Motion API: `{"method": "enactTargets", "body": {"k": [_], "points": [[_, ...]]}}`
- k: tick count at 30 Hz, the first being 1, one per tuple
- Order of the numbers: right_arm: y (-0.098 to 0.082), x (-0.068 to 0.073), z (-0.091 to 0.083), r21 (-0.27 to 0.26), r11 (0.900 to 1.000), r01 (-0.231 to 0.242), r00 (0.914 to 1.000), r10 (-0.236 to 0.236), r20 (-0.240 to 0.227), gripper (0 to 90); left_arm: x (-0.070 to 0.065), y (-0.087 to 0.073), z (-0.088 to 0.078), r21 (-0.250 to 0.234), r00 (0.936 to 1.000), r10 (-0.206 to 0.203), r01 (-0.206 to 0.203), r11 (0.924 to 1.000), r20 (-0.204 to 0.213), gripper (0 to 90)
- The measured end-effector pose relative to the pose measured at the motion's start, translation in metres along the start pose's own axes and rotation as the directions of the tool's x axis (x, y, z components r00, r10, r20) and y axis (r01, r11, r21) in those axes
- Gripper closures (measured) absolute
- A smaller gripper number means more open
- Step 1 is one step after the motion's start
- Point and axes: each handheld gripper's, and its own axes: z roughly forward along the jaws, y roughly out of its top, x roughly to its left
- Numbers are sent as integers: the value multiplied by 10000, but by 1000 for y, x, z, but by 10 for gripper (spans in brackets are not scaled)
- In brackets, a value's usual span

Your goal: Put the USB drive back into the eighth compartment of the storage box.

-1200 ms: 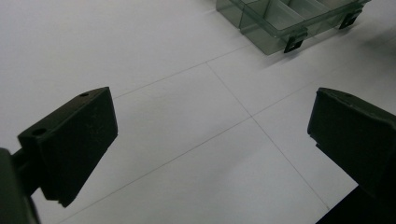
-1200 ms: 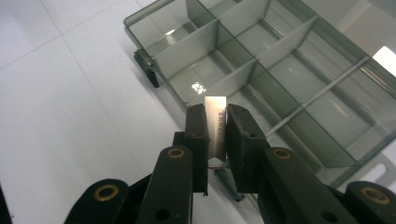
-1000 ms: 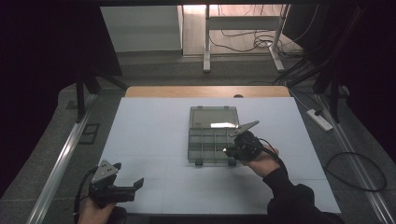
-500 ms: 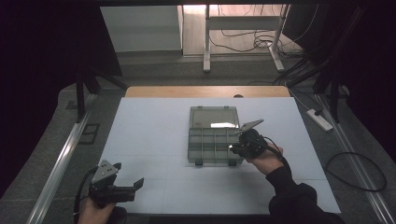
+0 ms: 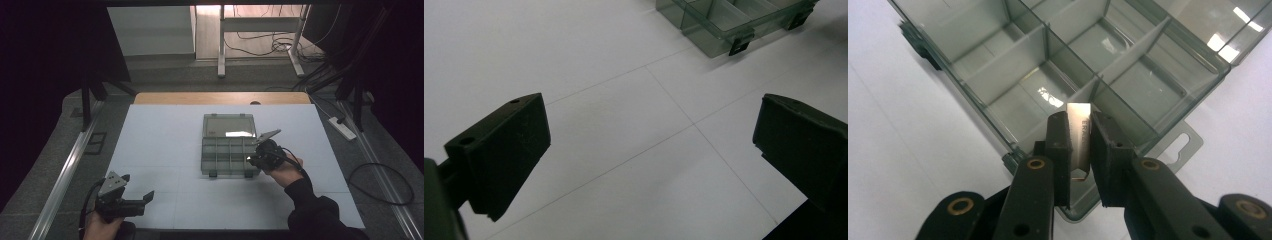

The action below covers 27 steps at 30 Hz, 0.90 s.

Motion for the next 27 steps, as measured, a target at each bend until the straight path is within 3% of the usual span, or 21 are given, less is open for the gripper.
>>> {"method": "enactTargets", "body": {"k": [15, 27], "points": [[-4, 1, 14, 527, 9985, 123, 9998, -132, 169, 762, 1, 0, 0, 0, 10000, -33, 33, 10000, 23, 20], [-2, 1, 2, -42, 9997, -241, 9997, 241, -29, 703, 1, 0, 0, 4, 10000, -54, 54, 10000, 17, 19]]}}
